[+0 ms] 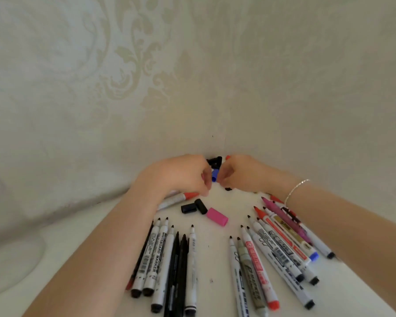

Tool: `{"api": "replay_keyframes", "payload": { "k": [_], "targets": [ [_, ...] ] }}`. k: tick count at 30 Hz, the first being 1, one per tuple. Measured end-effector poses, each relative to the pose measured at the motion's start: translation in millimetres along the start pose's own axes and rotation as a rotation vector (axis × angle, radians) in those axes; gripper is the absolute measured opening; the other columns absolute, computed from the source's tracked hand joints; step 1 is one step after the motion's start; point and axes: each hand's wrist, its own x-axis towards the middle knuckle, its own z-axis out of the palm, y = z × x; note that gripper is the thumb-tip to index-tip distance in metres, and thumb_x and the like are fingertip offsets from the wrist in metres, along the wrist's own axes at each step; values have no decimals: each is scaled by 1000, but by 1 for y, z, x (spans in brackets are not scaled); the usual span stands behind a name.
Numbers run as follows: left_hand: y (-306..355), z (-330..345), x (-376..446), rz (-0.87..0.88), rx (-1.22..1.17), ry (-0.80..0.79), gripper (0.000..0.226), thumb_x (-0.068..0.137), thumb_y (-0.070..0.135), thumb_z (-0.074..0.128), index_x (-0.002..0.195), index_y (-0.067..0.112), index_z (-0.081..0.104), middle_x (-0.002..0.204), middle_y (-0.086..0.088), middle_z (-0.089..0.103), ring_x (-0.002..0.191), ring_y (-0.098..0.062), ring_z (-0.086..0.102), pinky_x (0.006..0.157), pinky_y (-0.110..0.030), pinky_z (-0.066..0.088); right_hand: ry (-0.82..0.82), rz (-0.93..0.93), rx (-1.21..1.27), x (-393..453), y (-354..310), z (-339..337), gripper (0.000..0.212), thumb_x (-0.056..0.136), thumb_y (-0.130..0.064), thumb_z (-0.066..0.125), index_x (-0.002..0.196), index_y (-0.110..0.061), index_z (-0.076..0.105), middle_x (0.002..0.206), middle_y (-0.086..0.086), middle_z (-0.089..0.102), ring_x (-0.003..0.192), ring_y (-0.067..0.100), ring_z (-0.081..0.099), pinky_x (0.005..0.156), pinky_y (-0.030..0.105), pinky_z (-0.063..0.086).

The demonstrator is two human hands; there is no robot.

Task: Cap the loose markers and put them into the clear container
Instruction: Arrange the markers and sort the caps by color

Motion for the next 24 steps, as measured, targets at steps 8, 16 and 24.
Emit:
{"api": "replay_keyframes", "payload": {
  "k": [8, 16, 24],
  "targets": [
    [33, 39, -8, 96, -68, -57, 9, 82, 16, 70, 87, 24, 68, 74, 16, 58, 68, 3, 57, 56, -7, 41, -206, 151, -62, -44, 9, -1, 18, 85, -10, 62, 100, 0, 65, 87, 14, 71, 65, 18, 59, 57, 21, 47],
    [20, 63, -5, 52, 132, 30, 31, 86, 18, 66, 117, 18, 64, 113, 1, 61, 101, -12, 55, 91, -27, 45, -402, 207, -61, -78, 15, 17, 22, 87, -16, 62, 104, 0, 60, 89, 11, 74, 59, 12, 57, 49, 17, 40],
    [4, 73, 2, 23, 189, 26, 50, 82, 6, 64, 129, 22, 56, 129, 0, 54, 117, -16, 51, 98, -33, 46, -337, 162, -193, -87, 7, 37, 18, 88, -10, 56, 79, -11, 41, 70, 4, 59, 56, 13, 58, 52, 20, 48]
  ]
}}
